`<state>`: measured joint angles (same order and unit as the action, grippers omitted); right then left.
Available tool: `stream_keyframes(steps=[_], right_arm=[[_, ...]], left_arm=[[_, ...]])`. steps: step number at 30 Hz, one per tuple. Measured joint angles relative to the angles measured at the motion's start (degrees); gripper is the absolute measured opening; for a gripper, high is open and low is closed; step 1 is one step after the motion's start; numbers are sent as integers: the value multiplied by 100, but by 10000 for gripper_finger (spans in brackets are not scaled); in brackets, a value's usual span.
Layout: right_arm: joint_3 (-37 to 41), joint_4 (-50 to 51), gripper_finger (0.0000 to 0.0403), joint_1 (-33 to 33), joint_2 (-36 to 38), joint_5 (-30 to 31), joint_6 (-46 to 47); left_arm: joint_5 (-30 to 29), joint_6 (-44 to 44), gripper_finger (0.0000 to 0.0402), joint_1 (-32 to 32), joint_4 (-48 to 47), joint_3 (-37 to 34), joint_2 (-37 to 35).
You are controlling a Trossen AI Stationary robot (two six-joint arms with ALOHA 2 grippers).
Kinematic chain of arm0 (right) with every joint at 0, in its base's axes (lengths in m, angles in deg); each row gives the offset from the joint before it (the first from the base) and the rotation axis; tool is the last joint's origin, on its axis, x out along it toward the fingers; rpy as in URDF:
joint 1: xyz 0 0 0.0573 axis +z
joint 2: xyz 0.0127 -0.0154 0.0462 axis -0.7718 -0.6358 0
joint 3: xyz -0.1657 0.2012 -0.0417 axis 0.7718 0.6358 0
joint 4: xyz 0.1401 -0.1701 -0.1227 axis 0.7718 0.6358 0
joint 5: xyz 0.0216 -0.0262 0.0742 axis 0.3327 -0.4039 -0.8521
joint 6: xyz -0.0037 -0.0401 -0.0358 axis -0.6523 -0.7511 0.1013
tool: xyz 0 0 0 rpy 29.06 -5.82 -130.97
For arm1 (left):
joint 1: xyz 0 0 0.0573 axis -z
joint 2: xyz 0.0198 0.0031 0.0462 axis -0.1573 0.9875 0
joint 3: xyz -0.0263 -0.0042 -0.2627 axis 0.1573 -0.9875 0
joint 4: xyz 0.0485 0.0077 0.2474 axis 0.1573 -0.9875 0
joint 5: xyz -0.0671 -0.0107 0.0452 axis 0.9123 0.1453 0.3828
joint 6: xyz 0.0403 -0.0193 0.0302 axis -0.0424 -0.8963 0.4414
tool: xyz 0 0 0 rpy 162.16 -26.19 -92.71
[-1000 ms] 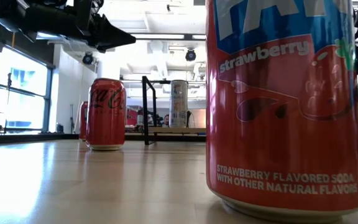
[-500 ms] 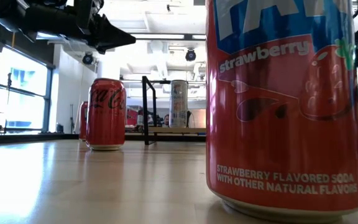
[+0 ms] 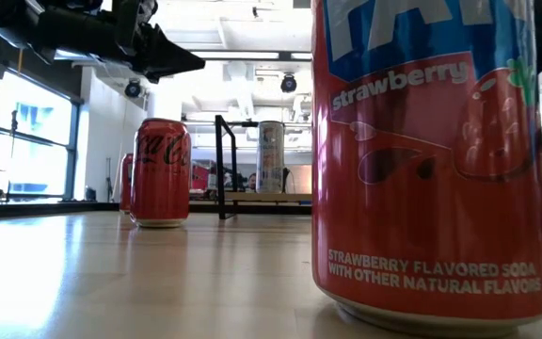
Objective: Place canned beverage on shelf
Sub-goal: Put the right red soda can on the shelf
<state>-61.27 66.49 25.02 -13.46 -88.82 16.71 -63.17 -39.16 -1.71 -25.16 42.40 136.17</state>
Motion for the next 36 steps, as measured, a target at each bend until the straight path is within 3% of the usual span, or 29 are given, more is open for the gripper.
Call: stream_keyframes(steps=[6, 11, 15, 23, 30, 36], right_arm=[[-1100, 1693, 142, 412, -866, 107, -17], [-2030, 3393, 230, 784, -1772, 883, 141], [-2697, 4460, 269, 1045, -2547, 1148, 473], [-3681, 6226, 282, 1619, -4050, 1431, 1229], [-4012, 6718, 283, 2258, -4973, 1414, 1513], [-4124, 7020, 283, 2415, -5524, 1605, 1639]], left_arm=[[0, 67, 3, 0, 6, 0, 0], [0, 185, 3, 0, 101, 2, 0], [39, 190, 3, 45, 56, 2, 0], [45, 191, 3, 222, -46, 2, 0], [55, 240, 3, 353, -70, 2, 0], [52, 339, 3, 372, -68, 2, -2]])
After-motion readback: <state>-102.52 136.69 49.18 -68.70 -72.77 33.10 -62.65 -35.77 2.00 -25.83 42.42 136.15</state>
